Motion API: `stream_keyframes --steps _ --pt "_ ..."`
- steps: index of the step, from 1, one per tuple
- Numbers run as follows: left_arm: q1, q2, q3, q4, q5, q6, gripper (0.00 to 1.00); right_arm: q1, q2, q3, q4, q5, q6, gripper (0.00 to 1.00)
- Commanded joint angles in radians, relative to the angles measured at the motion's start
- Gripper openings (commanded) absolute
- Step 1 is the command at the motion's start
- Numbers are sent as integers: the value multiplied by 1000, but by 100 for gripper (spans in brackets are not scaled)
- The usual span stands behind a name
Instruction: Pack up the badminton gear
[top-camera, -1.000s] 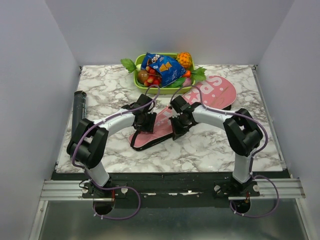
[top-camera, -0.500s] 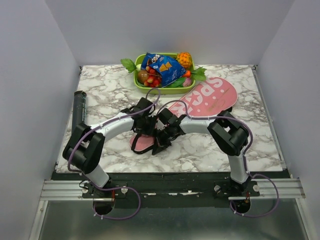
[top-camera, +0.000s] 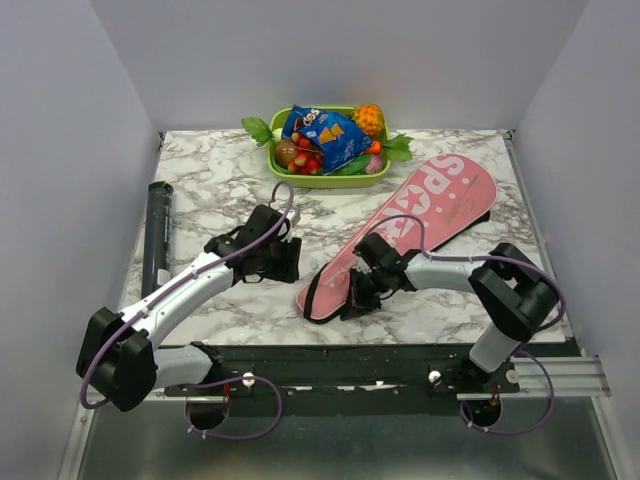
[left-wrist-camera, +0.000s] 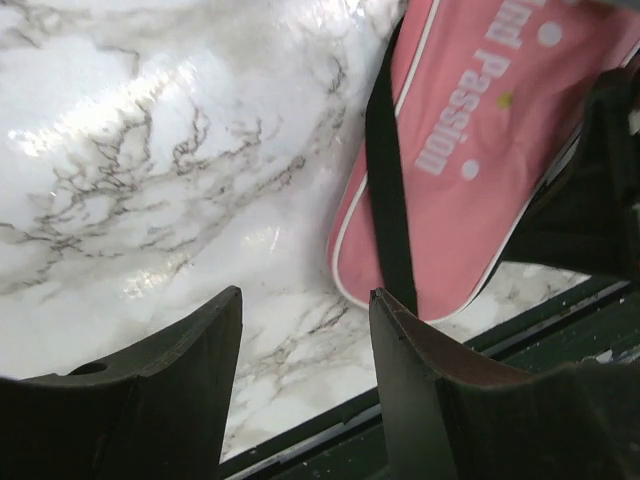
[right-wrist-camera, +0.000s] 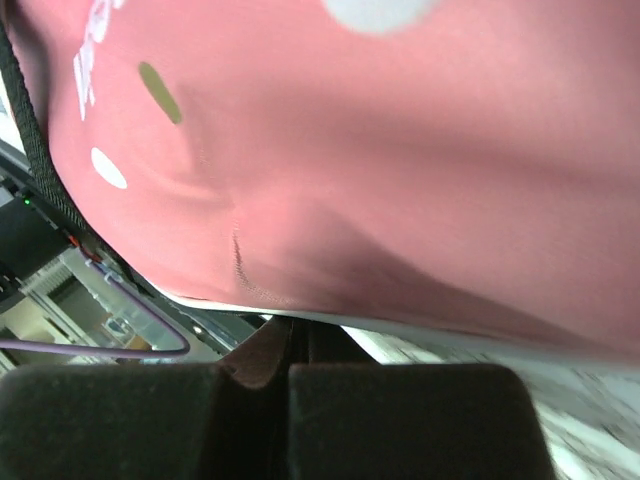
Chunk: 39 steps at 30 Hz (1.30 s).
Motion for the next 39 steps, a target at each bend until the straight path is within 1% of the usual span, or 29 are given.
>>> stream_keyframes --steps 1,5,9,10,11,13,14,16,17,18,20,25,30,39 --pt "-22 -37 -58 -8 72 -38 61 -45 -95 -98 -43 122 42 1" --pt "-60 -14 -86 24 85 -50 61 -64 -143 -108 -112 170 4 1" --pt "-128 1 -97 39 59 -65 60 -64 -160 -31 -236 182 -82 1" --pt "-155 1 -98 45 52 -78 60 -64 -172 -20 -258 190 -93 6" --pt "-163 0 -104 47 49 -85 60 -64 -186 -11 -279 210 -102 19" --pt "-177 0 -112 53 50 -104 60 -64 -244 12 -342 231 -129 30" --pt "-188 -6 -124 59 50 -110 60 -62 -263 20 -360 236 -142 37" --pt "-194 -12 -135 73 58 -121 60 -64 -307 38 -413 236 -183 42" --pt "-203 -18 -146 79 59 -128 60 -64 -320 41 -422 234 -198 46" --pt "-206 -20 -150 85 61 -131 60 -65 -329 41 -431 233 -230 47" --pt "-211 -20 -161 97 62 -134 60 -64 -343 41 -433 234 -254 49" --pt "-214 -5 -178 131 47 -122 60 -60 -349 27 -387 251 -312 49" --pt "-214 40 -183 165 44 -113 60 -53 -301 26 -355 316 -378 49" --pt "-214 90 -177 174 47 -119 59 -22 -208 24 -264 328 -433 48"
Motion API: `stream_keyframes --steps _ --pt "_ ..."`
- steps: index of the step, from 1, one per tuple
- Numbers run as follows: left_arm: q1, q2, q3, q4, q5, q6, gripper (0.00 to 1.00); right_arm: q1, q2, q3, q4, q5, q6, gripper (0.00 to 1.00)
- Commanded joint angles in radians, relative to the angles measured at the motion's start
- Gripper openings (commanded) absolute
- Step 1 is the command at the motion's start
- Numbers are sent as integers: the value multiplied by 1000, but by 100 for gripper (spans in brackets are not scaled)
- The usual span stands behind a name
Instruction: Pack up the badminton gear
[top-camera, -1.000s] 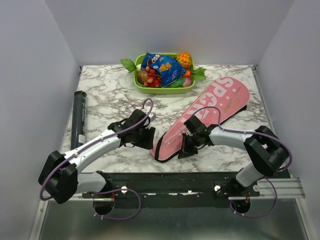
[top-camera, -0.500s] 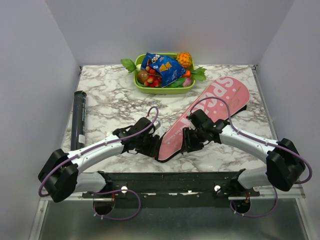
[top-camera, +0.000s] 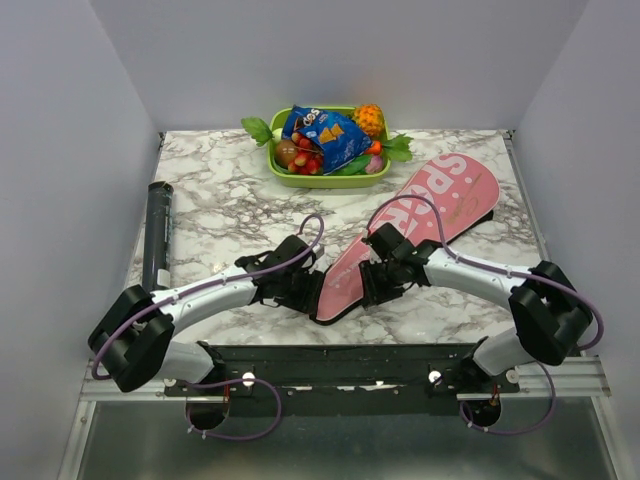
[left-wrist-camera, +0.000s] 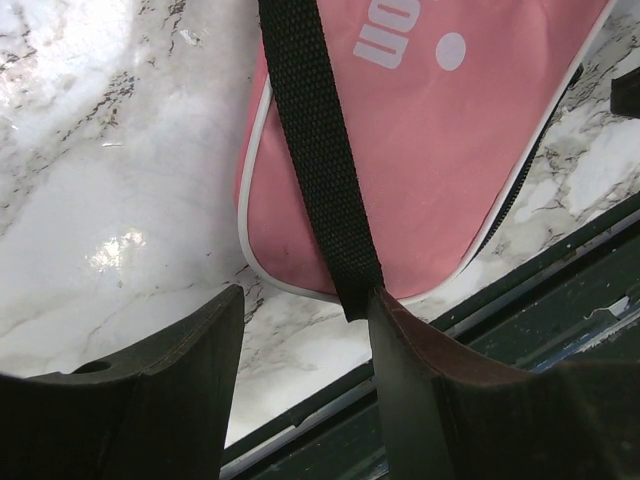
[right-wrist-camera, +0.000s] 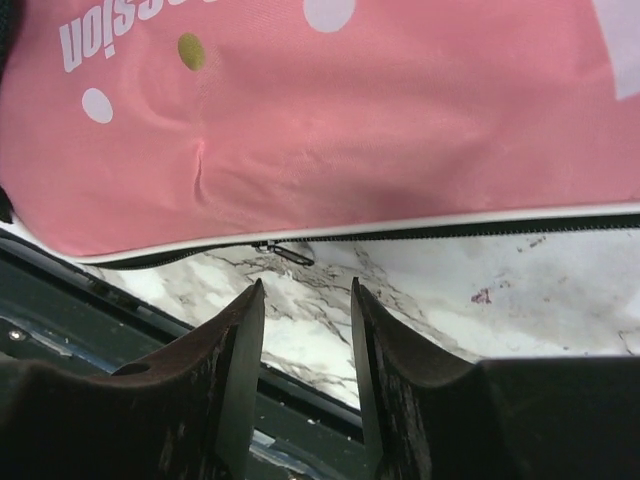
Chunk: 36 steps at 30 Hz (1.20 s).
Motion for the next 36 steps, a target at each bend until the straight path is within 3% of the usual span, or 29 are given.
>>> stream_keyframes --steps 1,16,22,23,27,33,36 --pt "-6 13 -3 24 -6 -4 60 26 47 2 59 33 -46 48" --pt "-6 36 -2 4 -22 -1 59 110 194 68 62 115 -84 43" --pt "-6 42 -2 11 -24 -7 59 154 217 68 12 240 -64 32" --pt "-6 45 -3 14 -25 -12 59 161 222 68 7 252 -61 24" --pt "-8 62 -8 36 -29 -39 59 173 242 66 -2 280 -37 13" --pt "-9 66 -6 57 -41 -61 58 205 233 74 15 222 5 1" --pt "-12 69 -9 76 -41 -66 57 223 221 91 41 127 49 1"
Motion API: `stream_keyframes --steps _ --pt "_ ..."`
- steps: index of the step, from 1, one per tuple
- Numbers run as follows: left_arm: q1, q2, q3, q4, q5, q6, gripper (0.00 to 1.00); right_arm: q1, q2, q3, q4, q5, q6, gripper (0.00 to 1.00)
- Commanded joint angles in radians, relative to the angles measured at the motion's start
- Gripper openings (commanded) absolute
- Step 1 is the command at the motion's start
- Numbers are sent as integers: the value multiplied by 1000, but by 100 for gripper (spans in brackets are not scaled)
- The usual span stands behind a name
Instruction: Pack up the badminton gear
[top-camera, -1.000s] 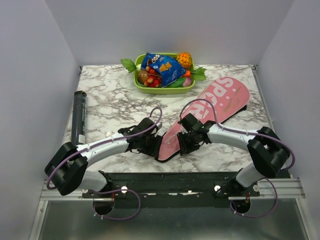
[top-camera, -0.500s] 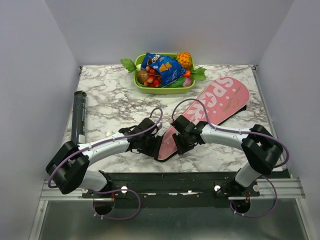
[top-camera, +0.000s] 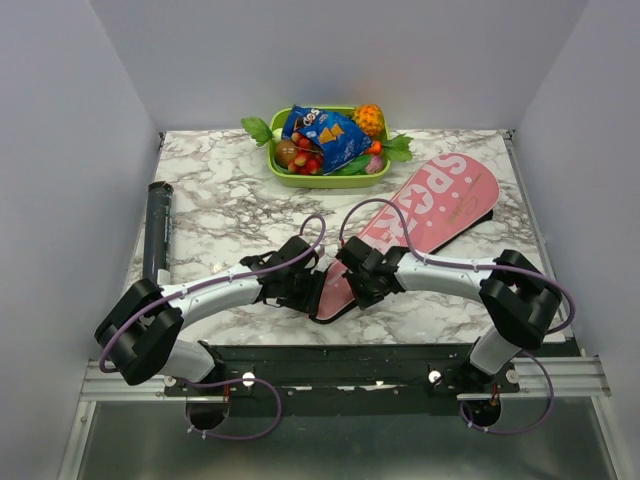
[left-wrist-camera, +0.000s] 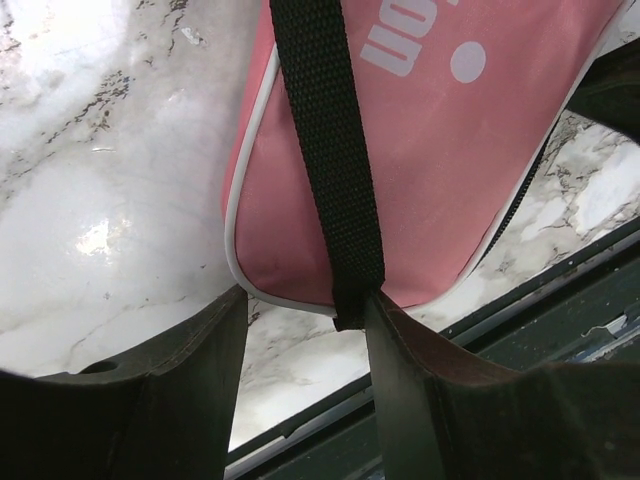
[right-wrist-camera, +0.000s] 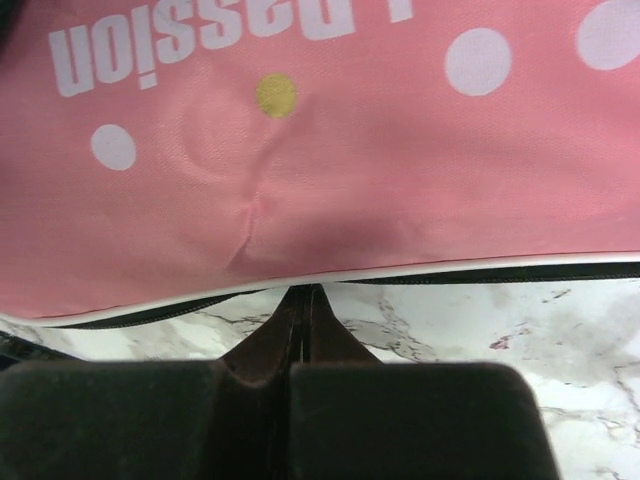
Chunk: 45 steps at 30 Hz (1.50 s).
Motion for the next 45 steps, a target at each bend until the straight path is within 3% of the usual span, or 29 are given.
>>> stream_keyframes --steps 1,12,18,25,32,35,36,39,45 --pt "-9 18 -14 64 -31 -26 57 48 45 -2 49 -136 100 1" --pt "-16 26 -46 128 -14 -52 52 126 83 79 243 -495 315 1" --pt "-19 3 -62 147 -14 -55 51 154 171 123 360 -568 462 1" --pt "-37 -44 -112 164 -34 -70 49 154 180 93 480 -450 651 1" --pt "-43 -77 -131 148 -71 -76 49 145 200 178 383 -384 602 1" --pt "-42 -76 -125 136 -83 -78 49 143 186 205 319 -368 564 11" --pt "-43 -76 -120 133 -90 -78 50 145 166 208 284 -358 556 24" --pt "-42 -79 -111 125 -105 -70 51 145 119 234 198 -310 525 42" --pt "-42 -116 -83 84 -152 -62 51 143 31 331 -33 -203 430 57"
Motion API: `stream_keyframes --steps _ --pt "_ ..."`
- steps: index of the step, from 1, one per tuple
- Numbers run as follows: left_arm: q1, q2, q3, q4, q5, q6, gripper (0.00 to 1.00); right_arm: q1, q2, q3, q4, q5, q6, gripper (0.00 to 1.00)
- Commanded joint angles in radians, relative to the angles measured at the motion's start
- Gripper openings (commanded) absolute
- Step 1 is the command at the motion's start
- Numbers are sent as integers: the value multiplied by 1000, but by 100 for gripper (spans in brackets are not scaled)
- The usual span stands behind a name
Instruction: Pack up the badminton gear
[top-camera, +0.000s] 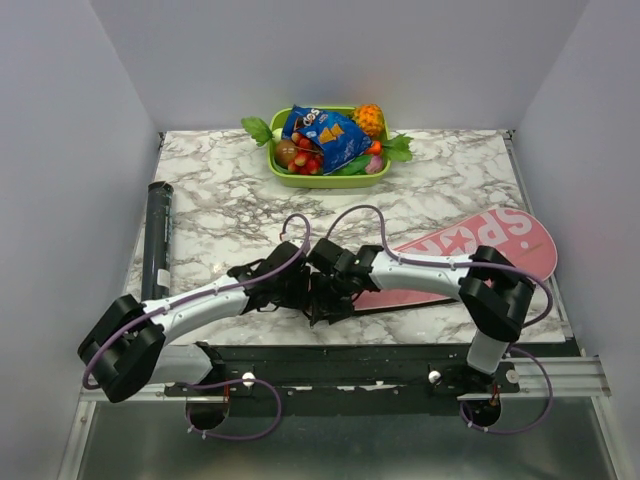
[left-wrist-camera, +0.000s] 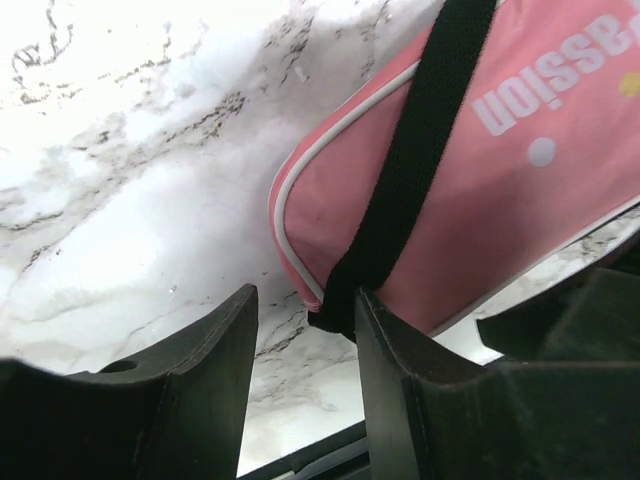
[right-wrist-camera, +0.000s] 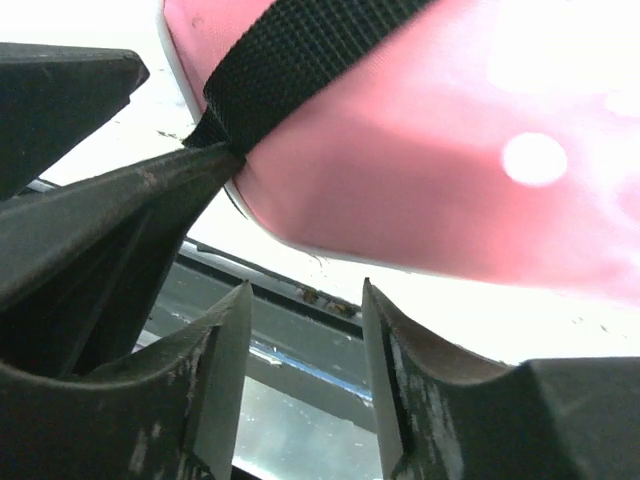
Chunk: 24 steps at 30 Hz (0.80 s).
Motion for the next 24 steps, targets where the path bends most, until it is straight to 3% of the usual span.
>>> stream_keyframes --steps 1,4,11,13,14,17,22,24 --pt "-38 -16 31 -26 -20 25 51 19 -135 157 -83 123 -123 58" --pt "-37 -59 66 -68 -49 31 53 16 -185 179 -198 258 -169 65" --pt "-35 -174 195 -198 -202 89 73 -39 -353 162 -283 522 -301 73" --pt "-35 -179 248 -229 -235 114 77 -49 -386 182 -284 593 -353 84" --pt "-34 -179 267 -253 -253 134 79 -64 -396 188 -287 616 -364 96" --pt "-32 -176 337 -295 -310 169 82 -116 -417 217 -324 683 -384 97" --pt "-23 -173 432 -336 -388 206 98 -262 -515 173 -344 676 -392 100" --pt "-9 -168 449 -338 -388 229 99 -329 -549 135 -337 690 -387 100"
